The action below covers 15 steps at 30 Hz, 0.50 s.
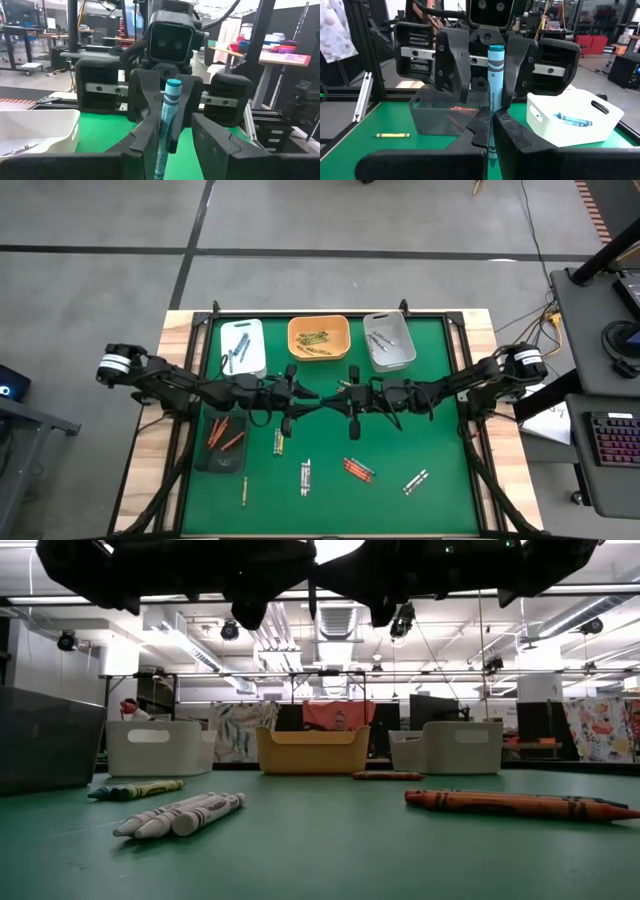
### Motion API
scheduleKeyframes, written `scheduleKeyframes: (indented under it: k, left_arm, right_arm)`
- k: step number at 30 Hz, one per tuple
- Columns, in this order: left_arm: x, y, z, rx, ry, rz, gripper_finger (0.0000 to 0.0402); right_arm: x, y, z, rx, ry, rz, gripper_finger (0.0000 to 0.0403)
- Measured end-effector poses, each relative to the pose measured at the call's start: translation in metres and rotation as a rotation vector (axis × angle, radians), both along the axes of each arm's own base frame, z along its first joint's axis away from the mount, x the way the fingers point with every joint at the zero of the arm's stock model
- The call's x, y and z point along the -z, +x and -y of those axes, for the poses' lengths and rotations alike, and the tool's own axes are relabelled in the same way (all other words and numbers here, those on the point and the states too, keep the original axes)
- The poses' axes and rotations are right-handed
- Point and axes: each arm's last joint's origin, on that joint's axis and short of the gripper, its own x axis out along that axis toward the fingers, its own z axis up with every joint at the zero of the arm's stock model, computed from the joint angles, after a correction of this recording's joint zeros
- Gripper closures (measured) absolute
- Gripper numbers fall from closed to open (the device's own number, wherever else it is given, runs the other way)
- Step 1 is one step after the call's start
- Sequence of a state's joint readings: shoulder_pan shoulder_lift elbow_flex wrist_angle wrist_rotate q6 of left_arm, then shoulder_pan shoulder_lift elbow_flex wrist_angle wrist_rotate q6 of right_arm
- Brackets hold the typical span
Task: Sort crayons
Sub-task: Put the blue crayon into the white bin
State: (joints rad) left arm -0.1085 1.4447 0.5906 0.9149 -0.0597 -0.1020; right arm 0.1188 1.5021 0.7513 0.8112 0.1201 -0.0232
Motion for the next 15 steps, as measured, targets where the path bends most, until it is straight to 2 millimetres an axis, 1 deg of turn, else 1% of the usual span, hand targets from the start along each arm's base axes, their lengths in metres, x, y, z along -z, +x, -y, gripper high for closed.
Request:
scheduleKeyframes:
  k: [6,12,15]
  left_arm:
    - [-0.0052,0.0078,0.0006,-0.003,0.028,0.013,0.0303]
    - [-0.0084,0.0061,0.0002,-0.01,0.038,0.025,0.0304]
    - [-0.008,0.0062,0.0002,-0.013,0.038,0.02,0.0315]
  right_arm:
    - [0.0004,0.0,0.0001,0.003,-0.005,-0.005,0.0394]
    - [0.0004,0.0,0.0001,0.003,-0.008,-0.005,0.0394]
    - [0.0004,0.0001,0.0001,0.003,-0.005,-0.005,0.0394]
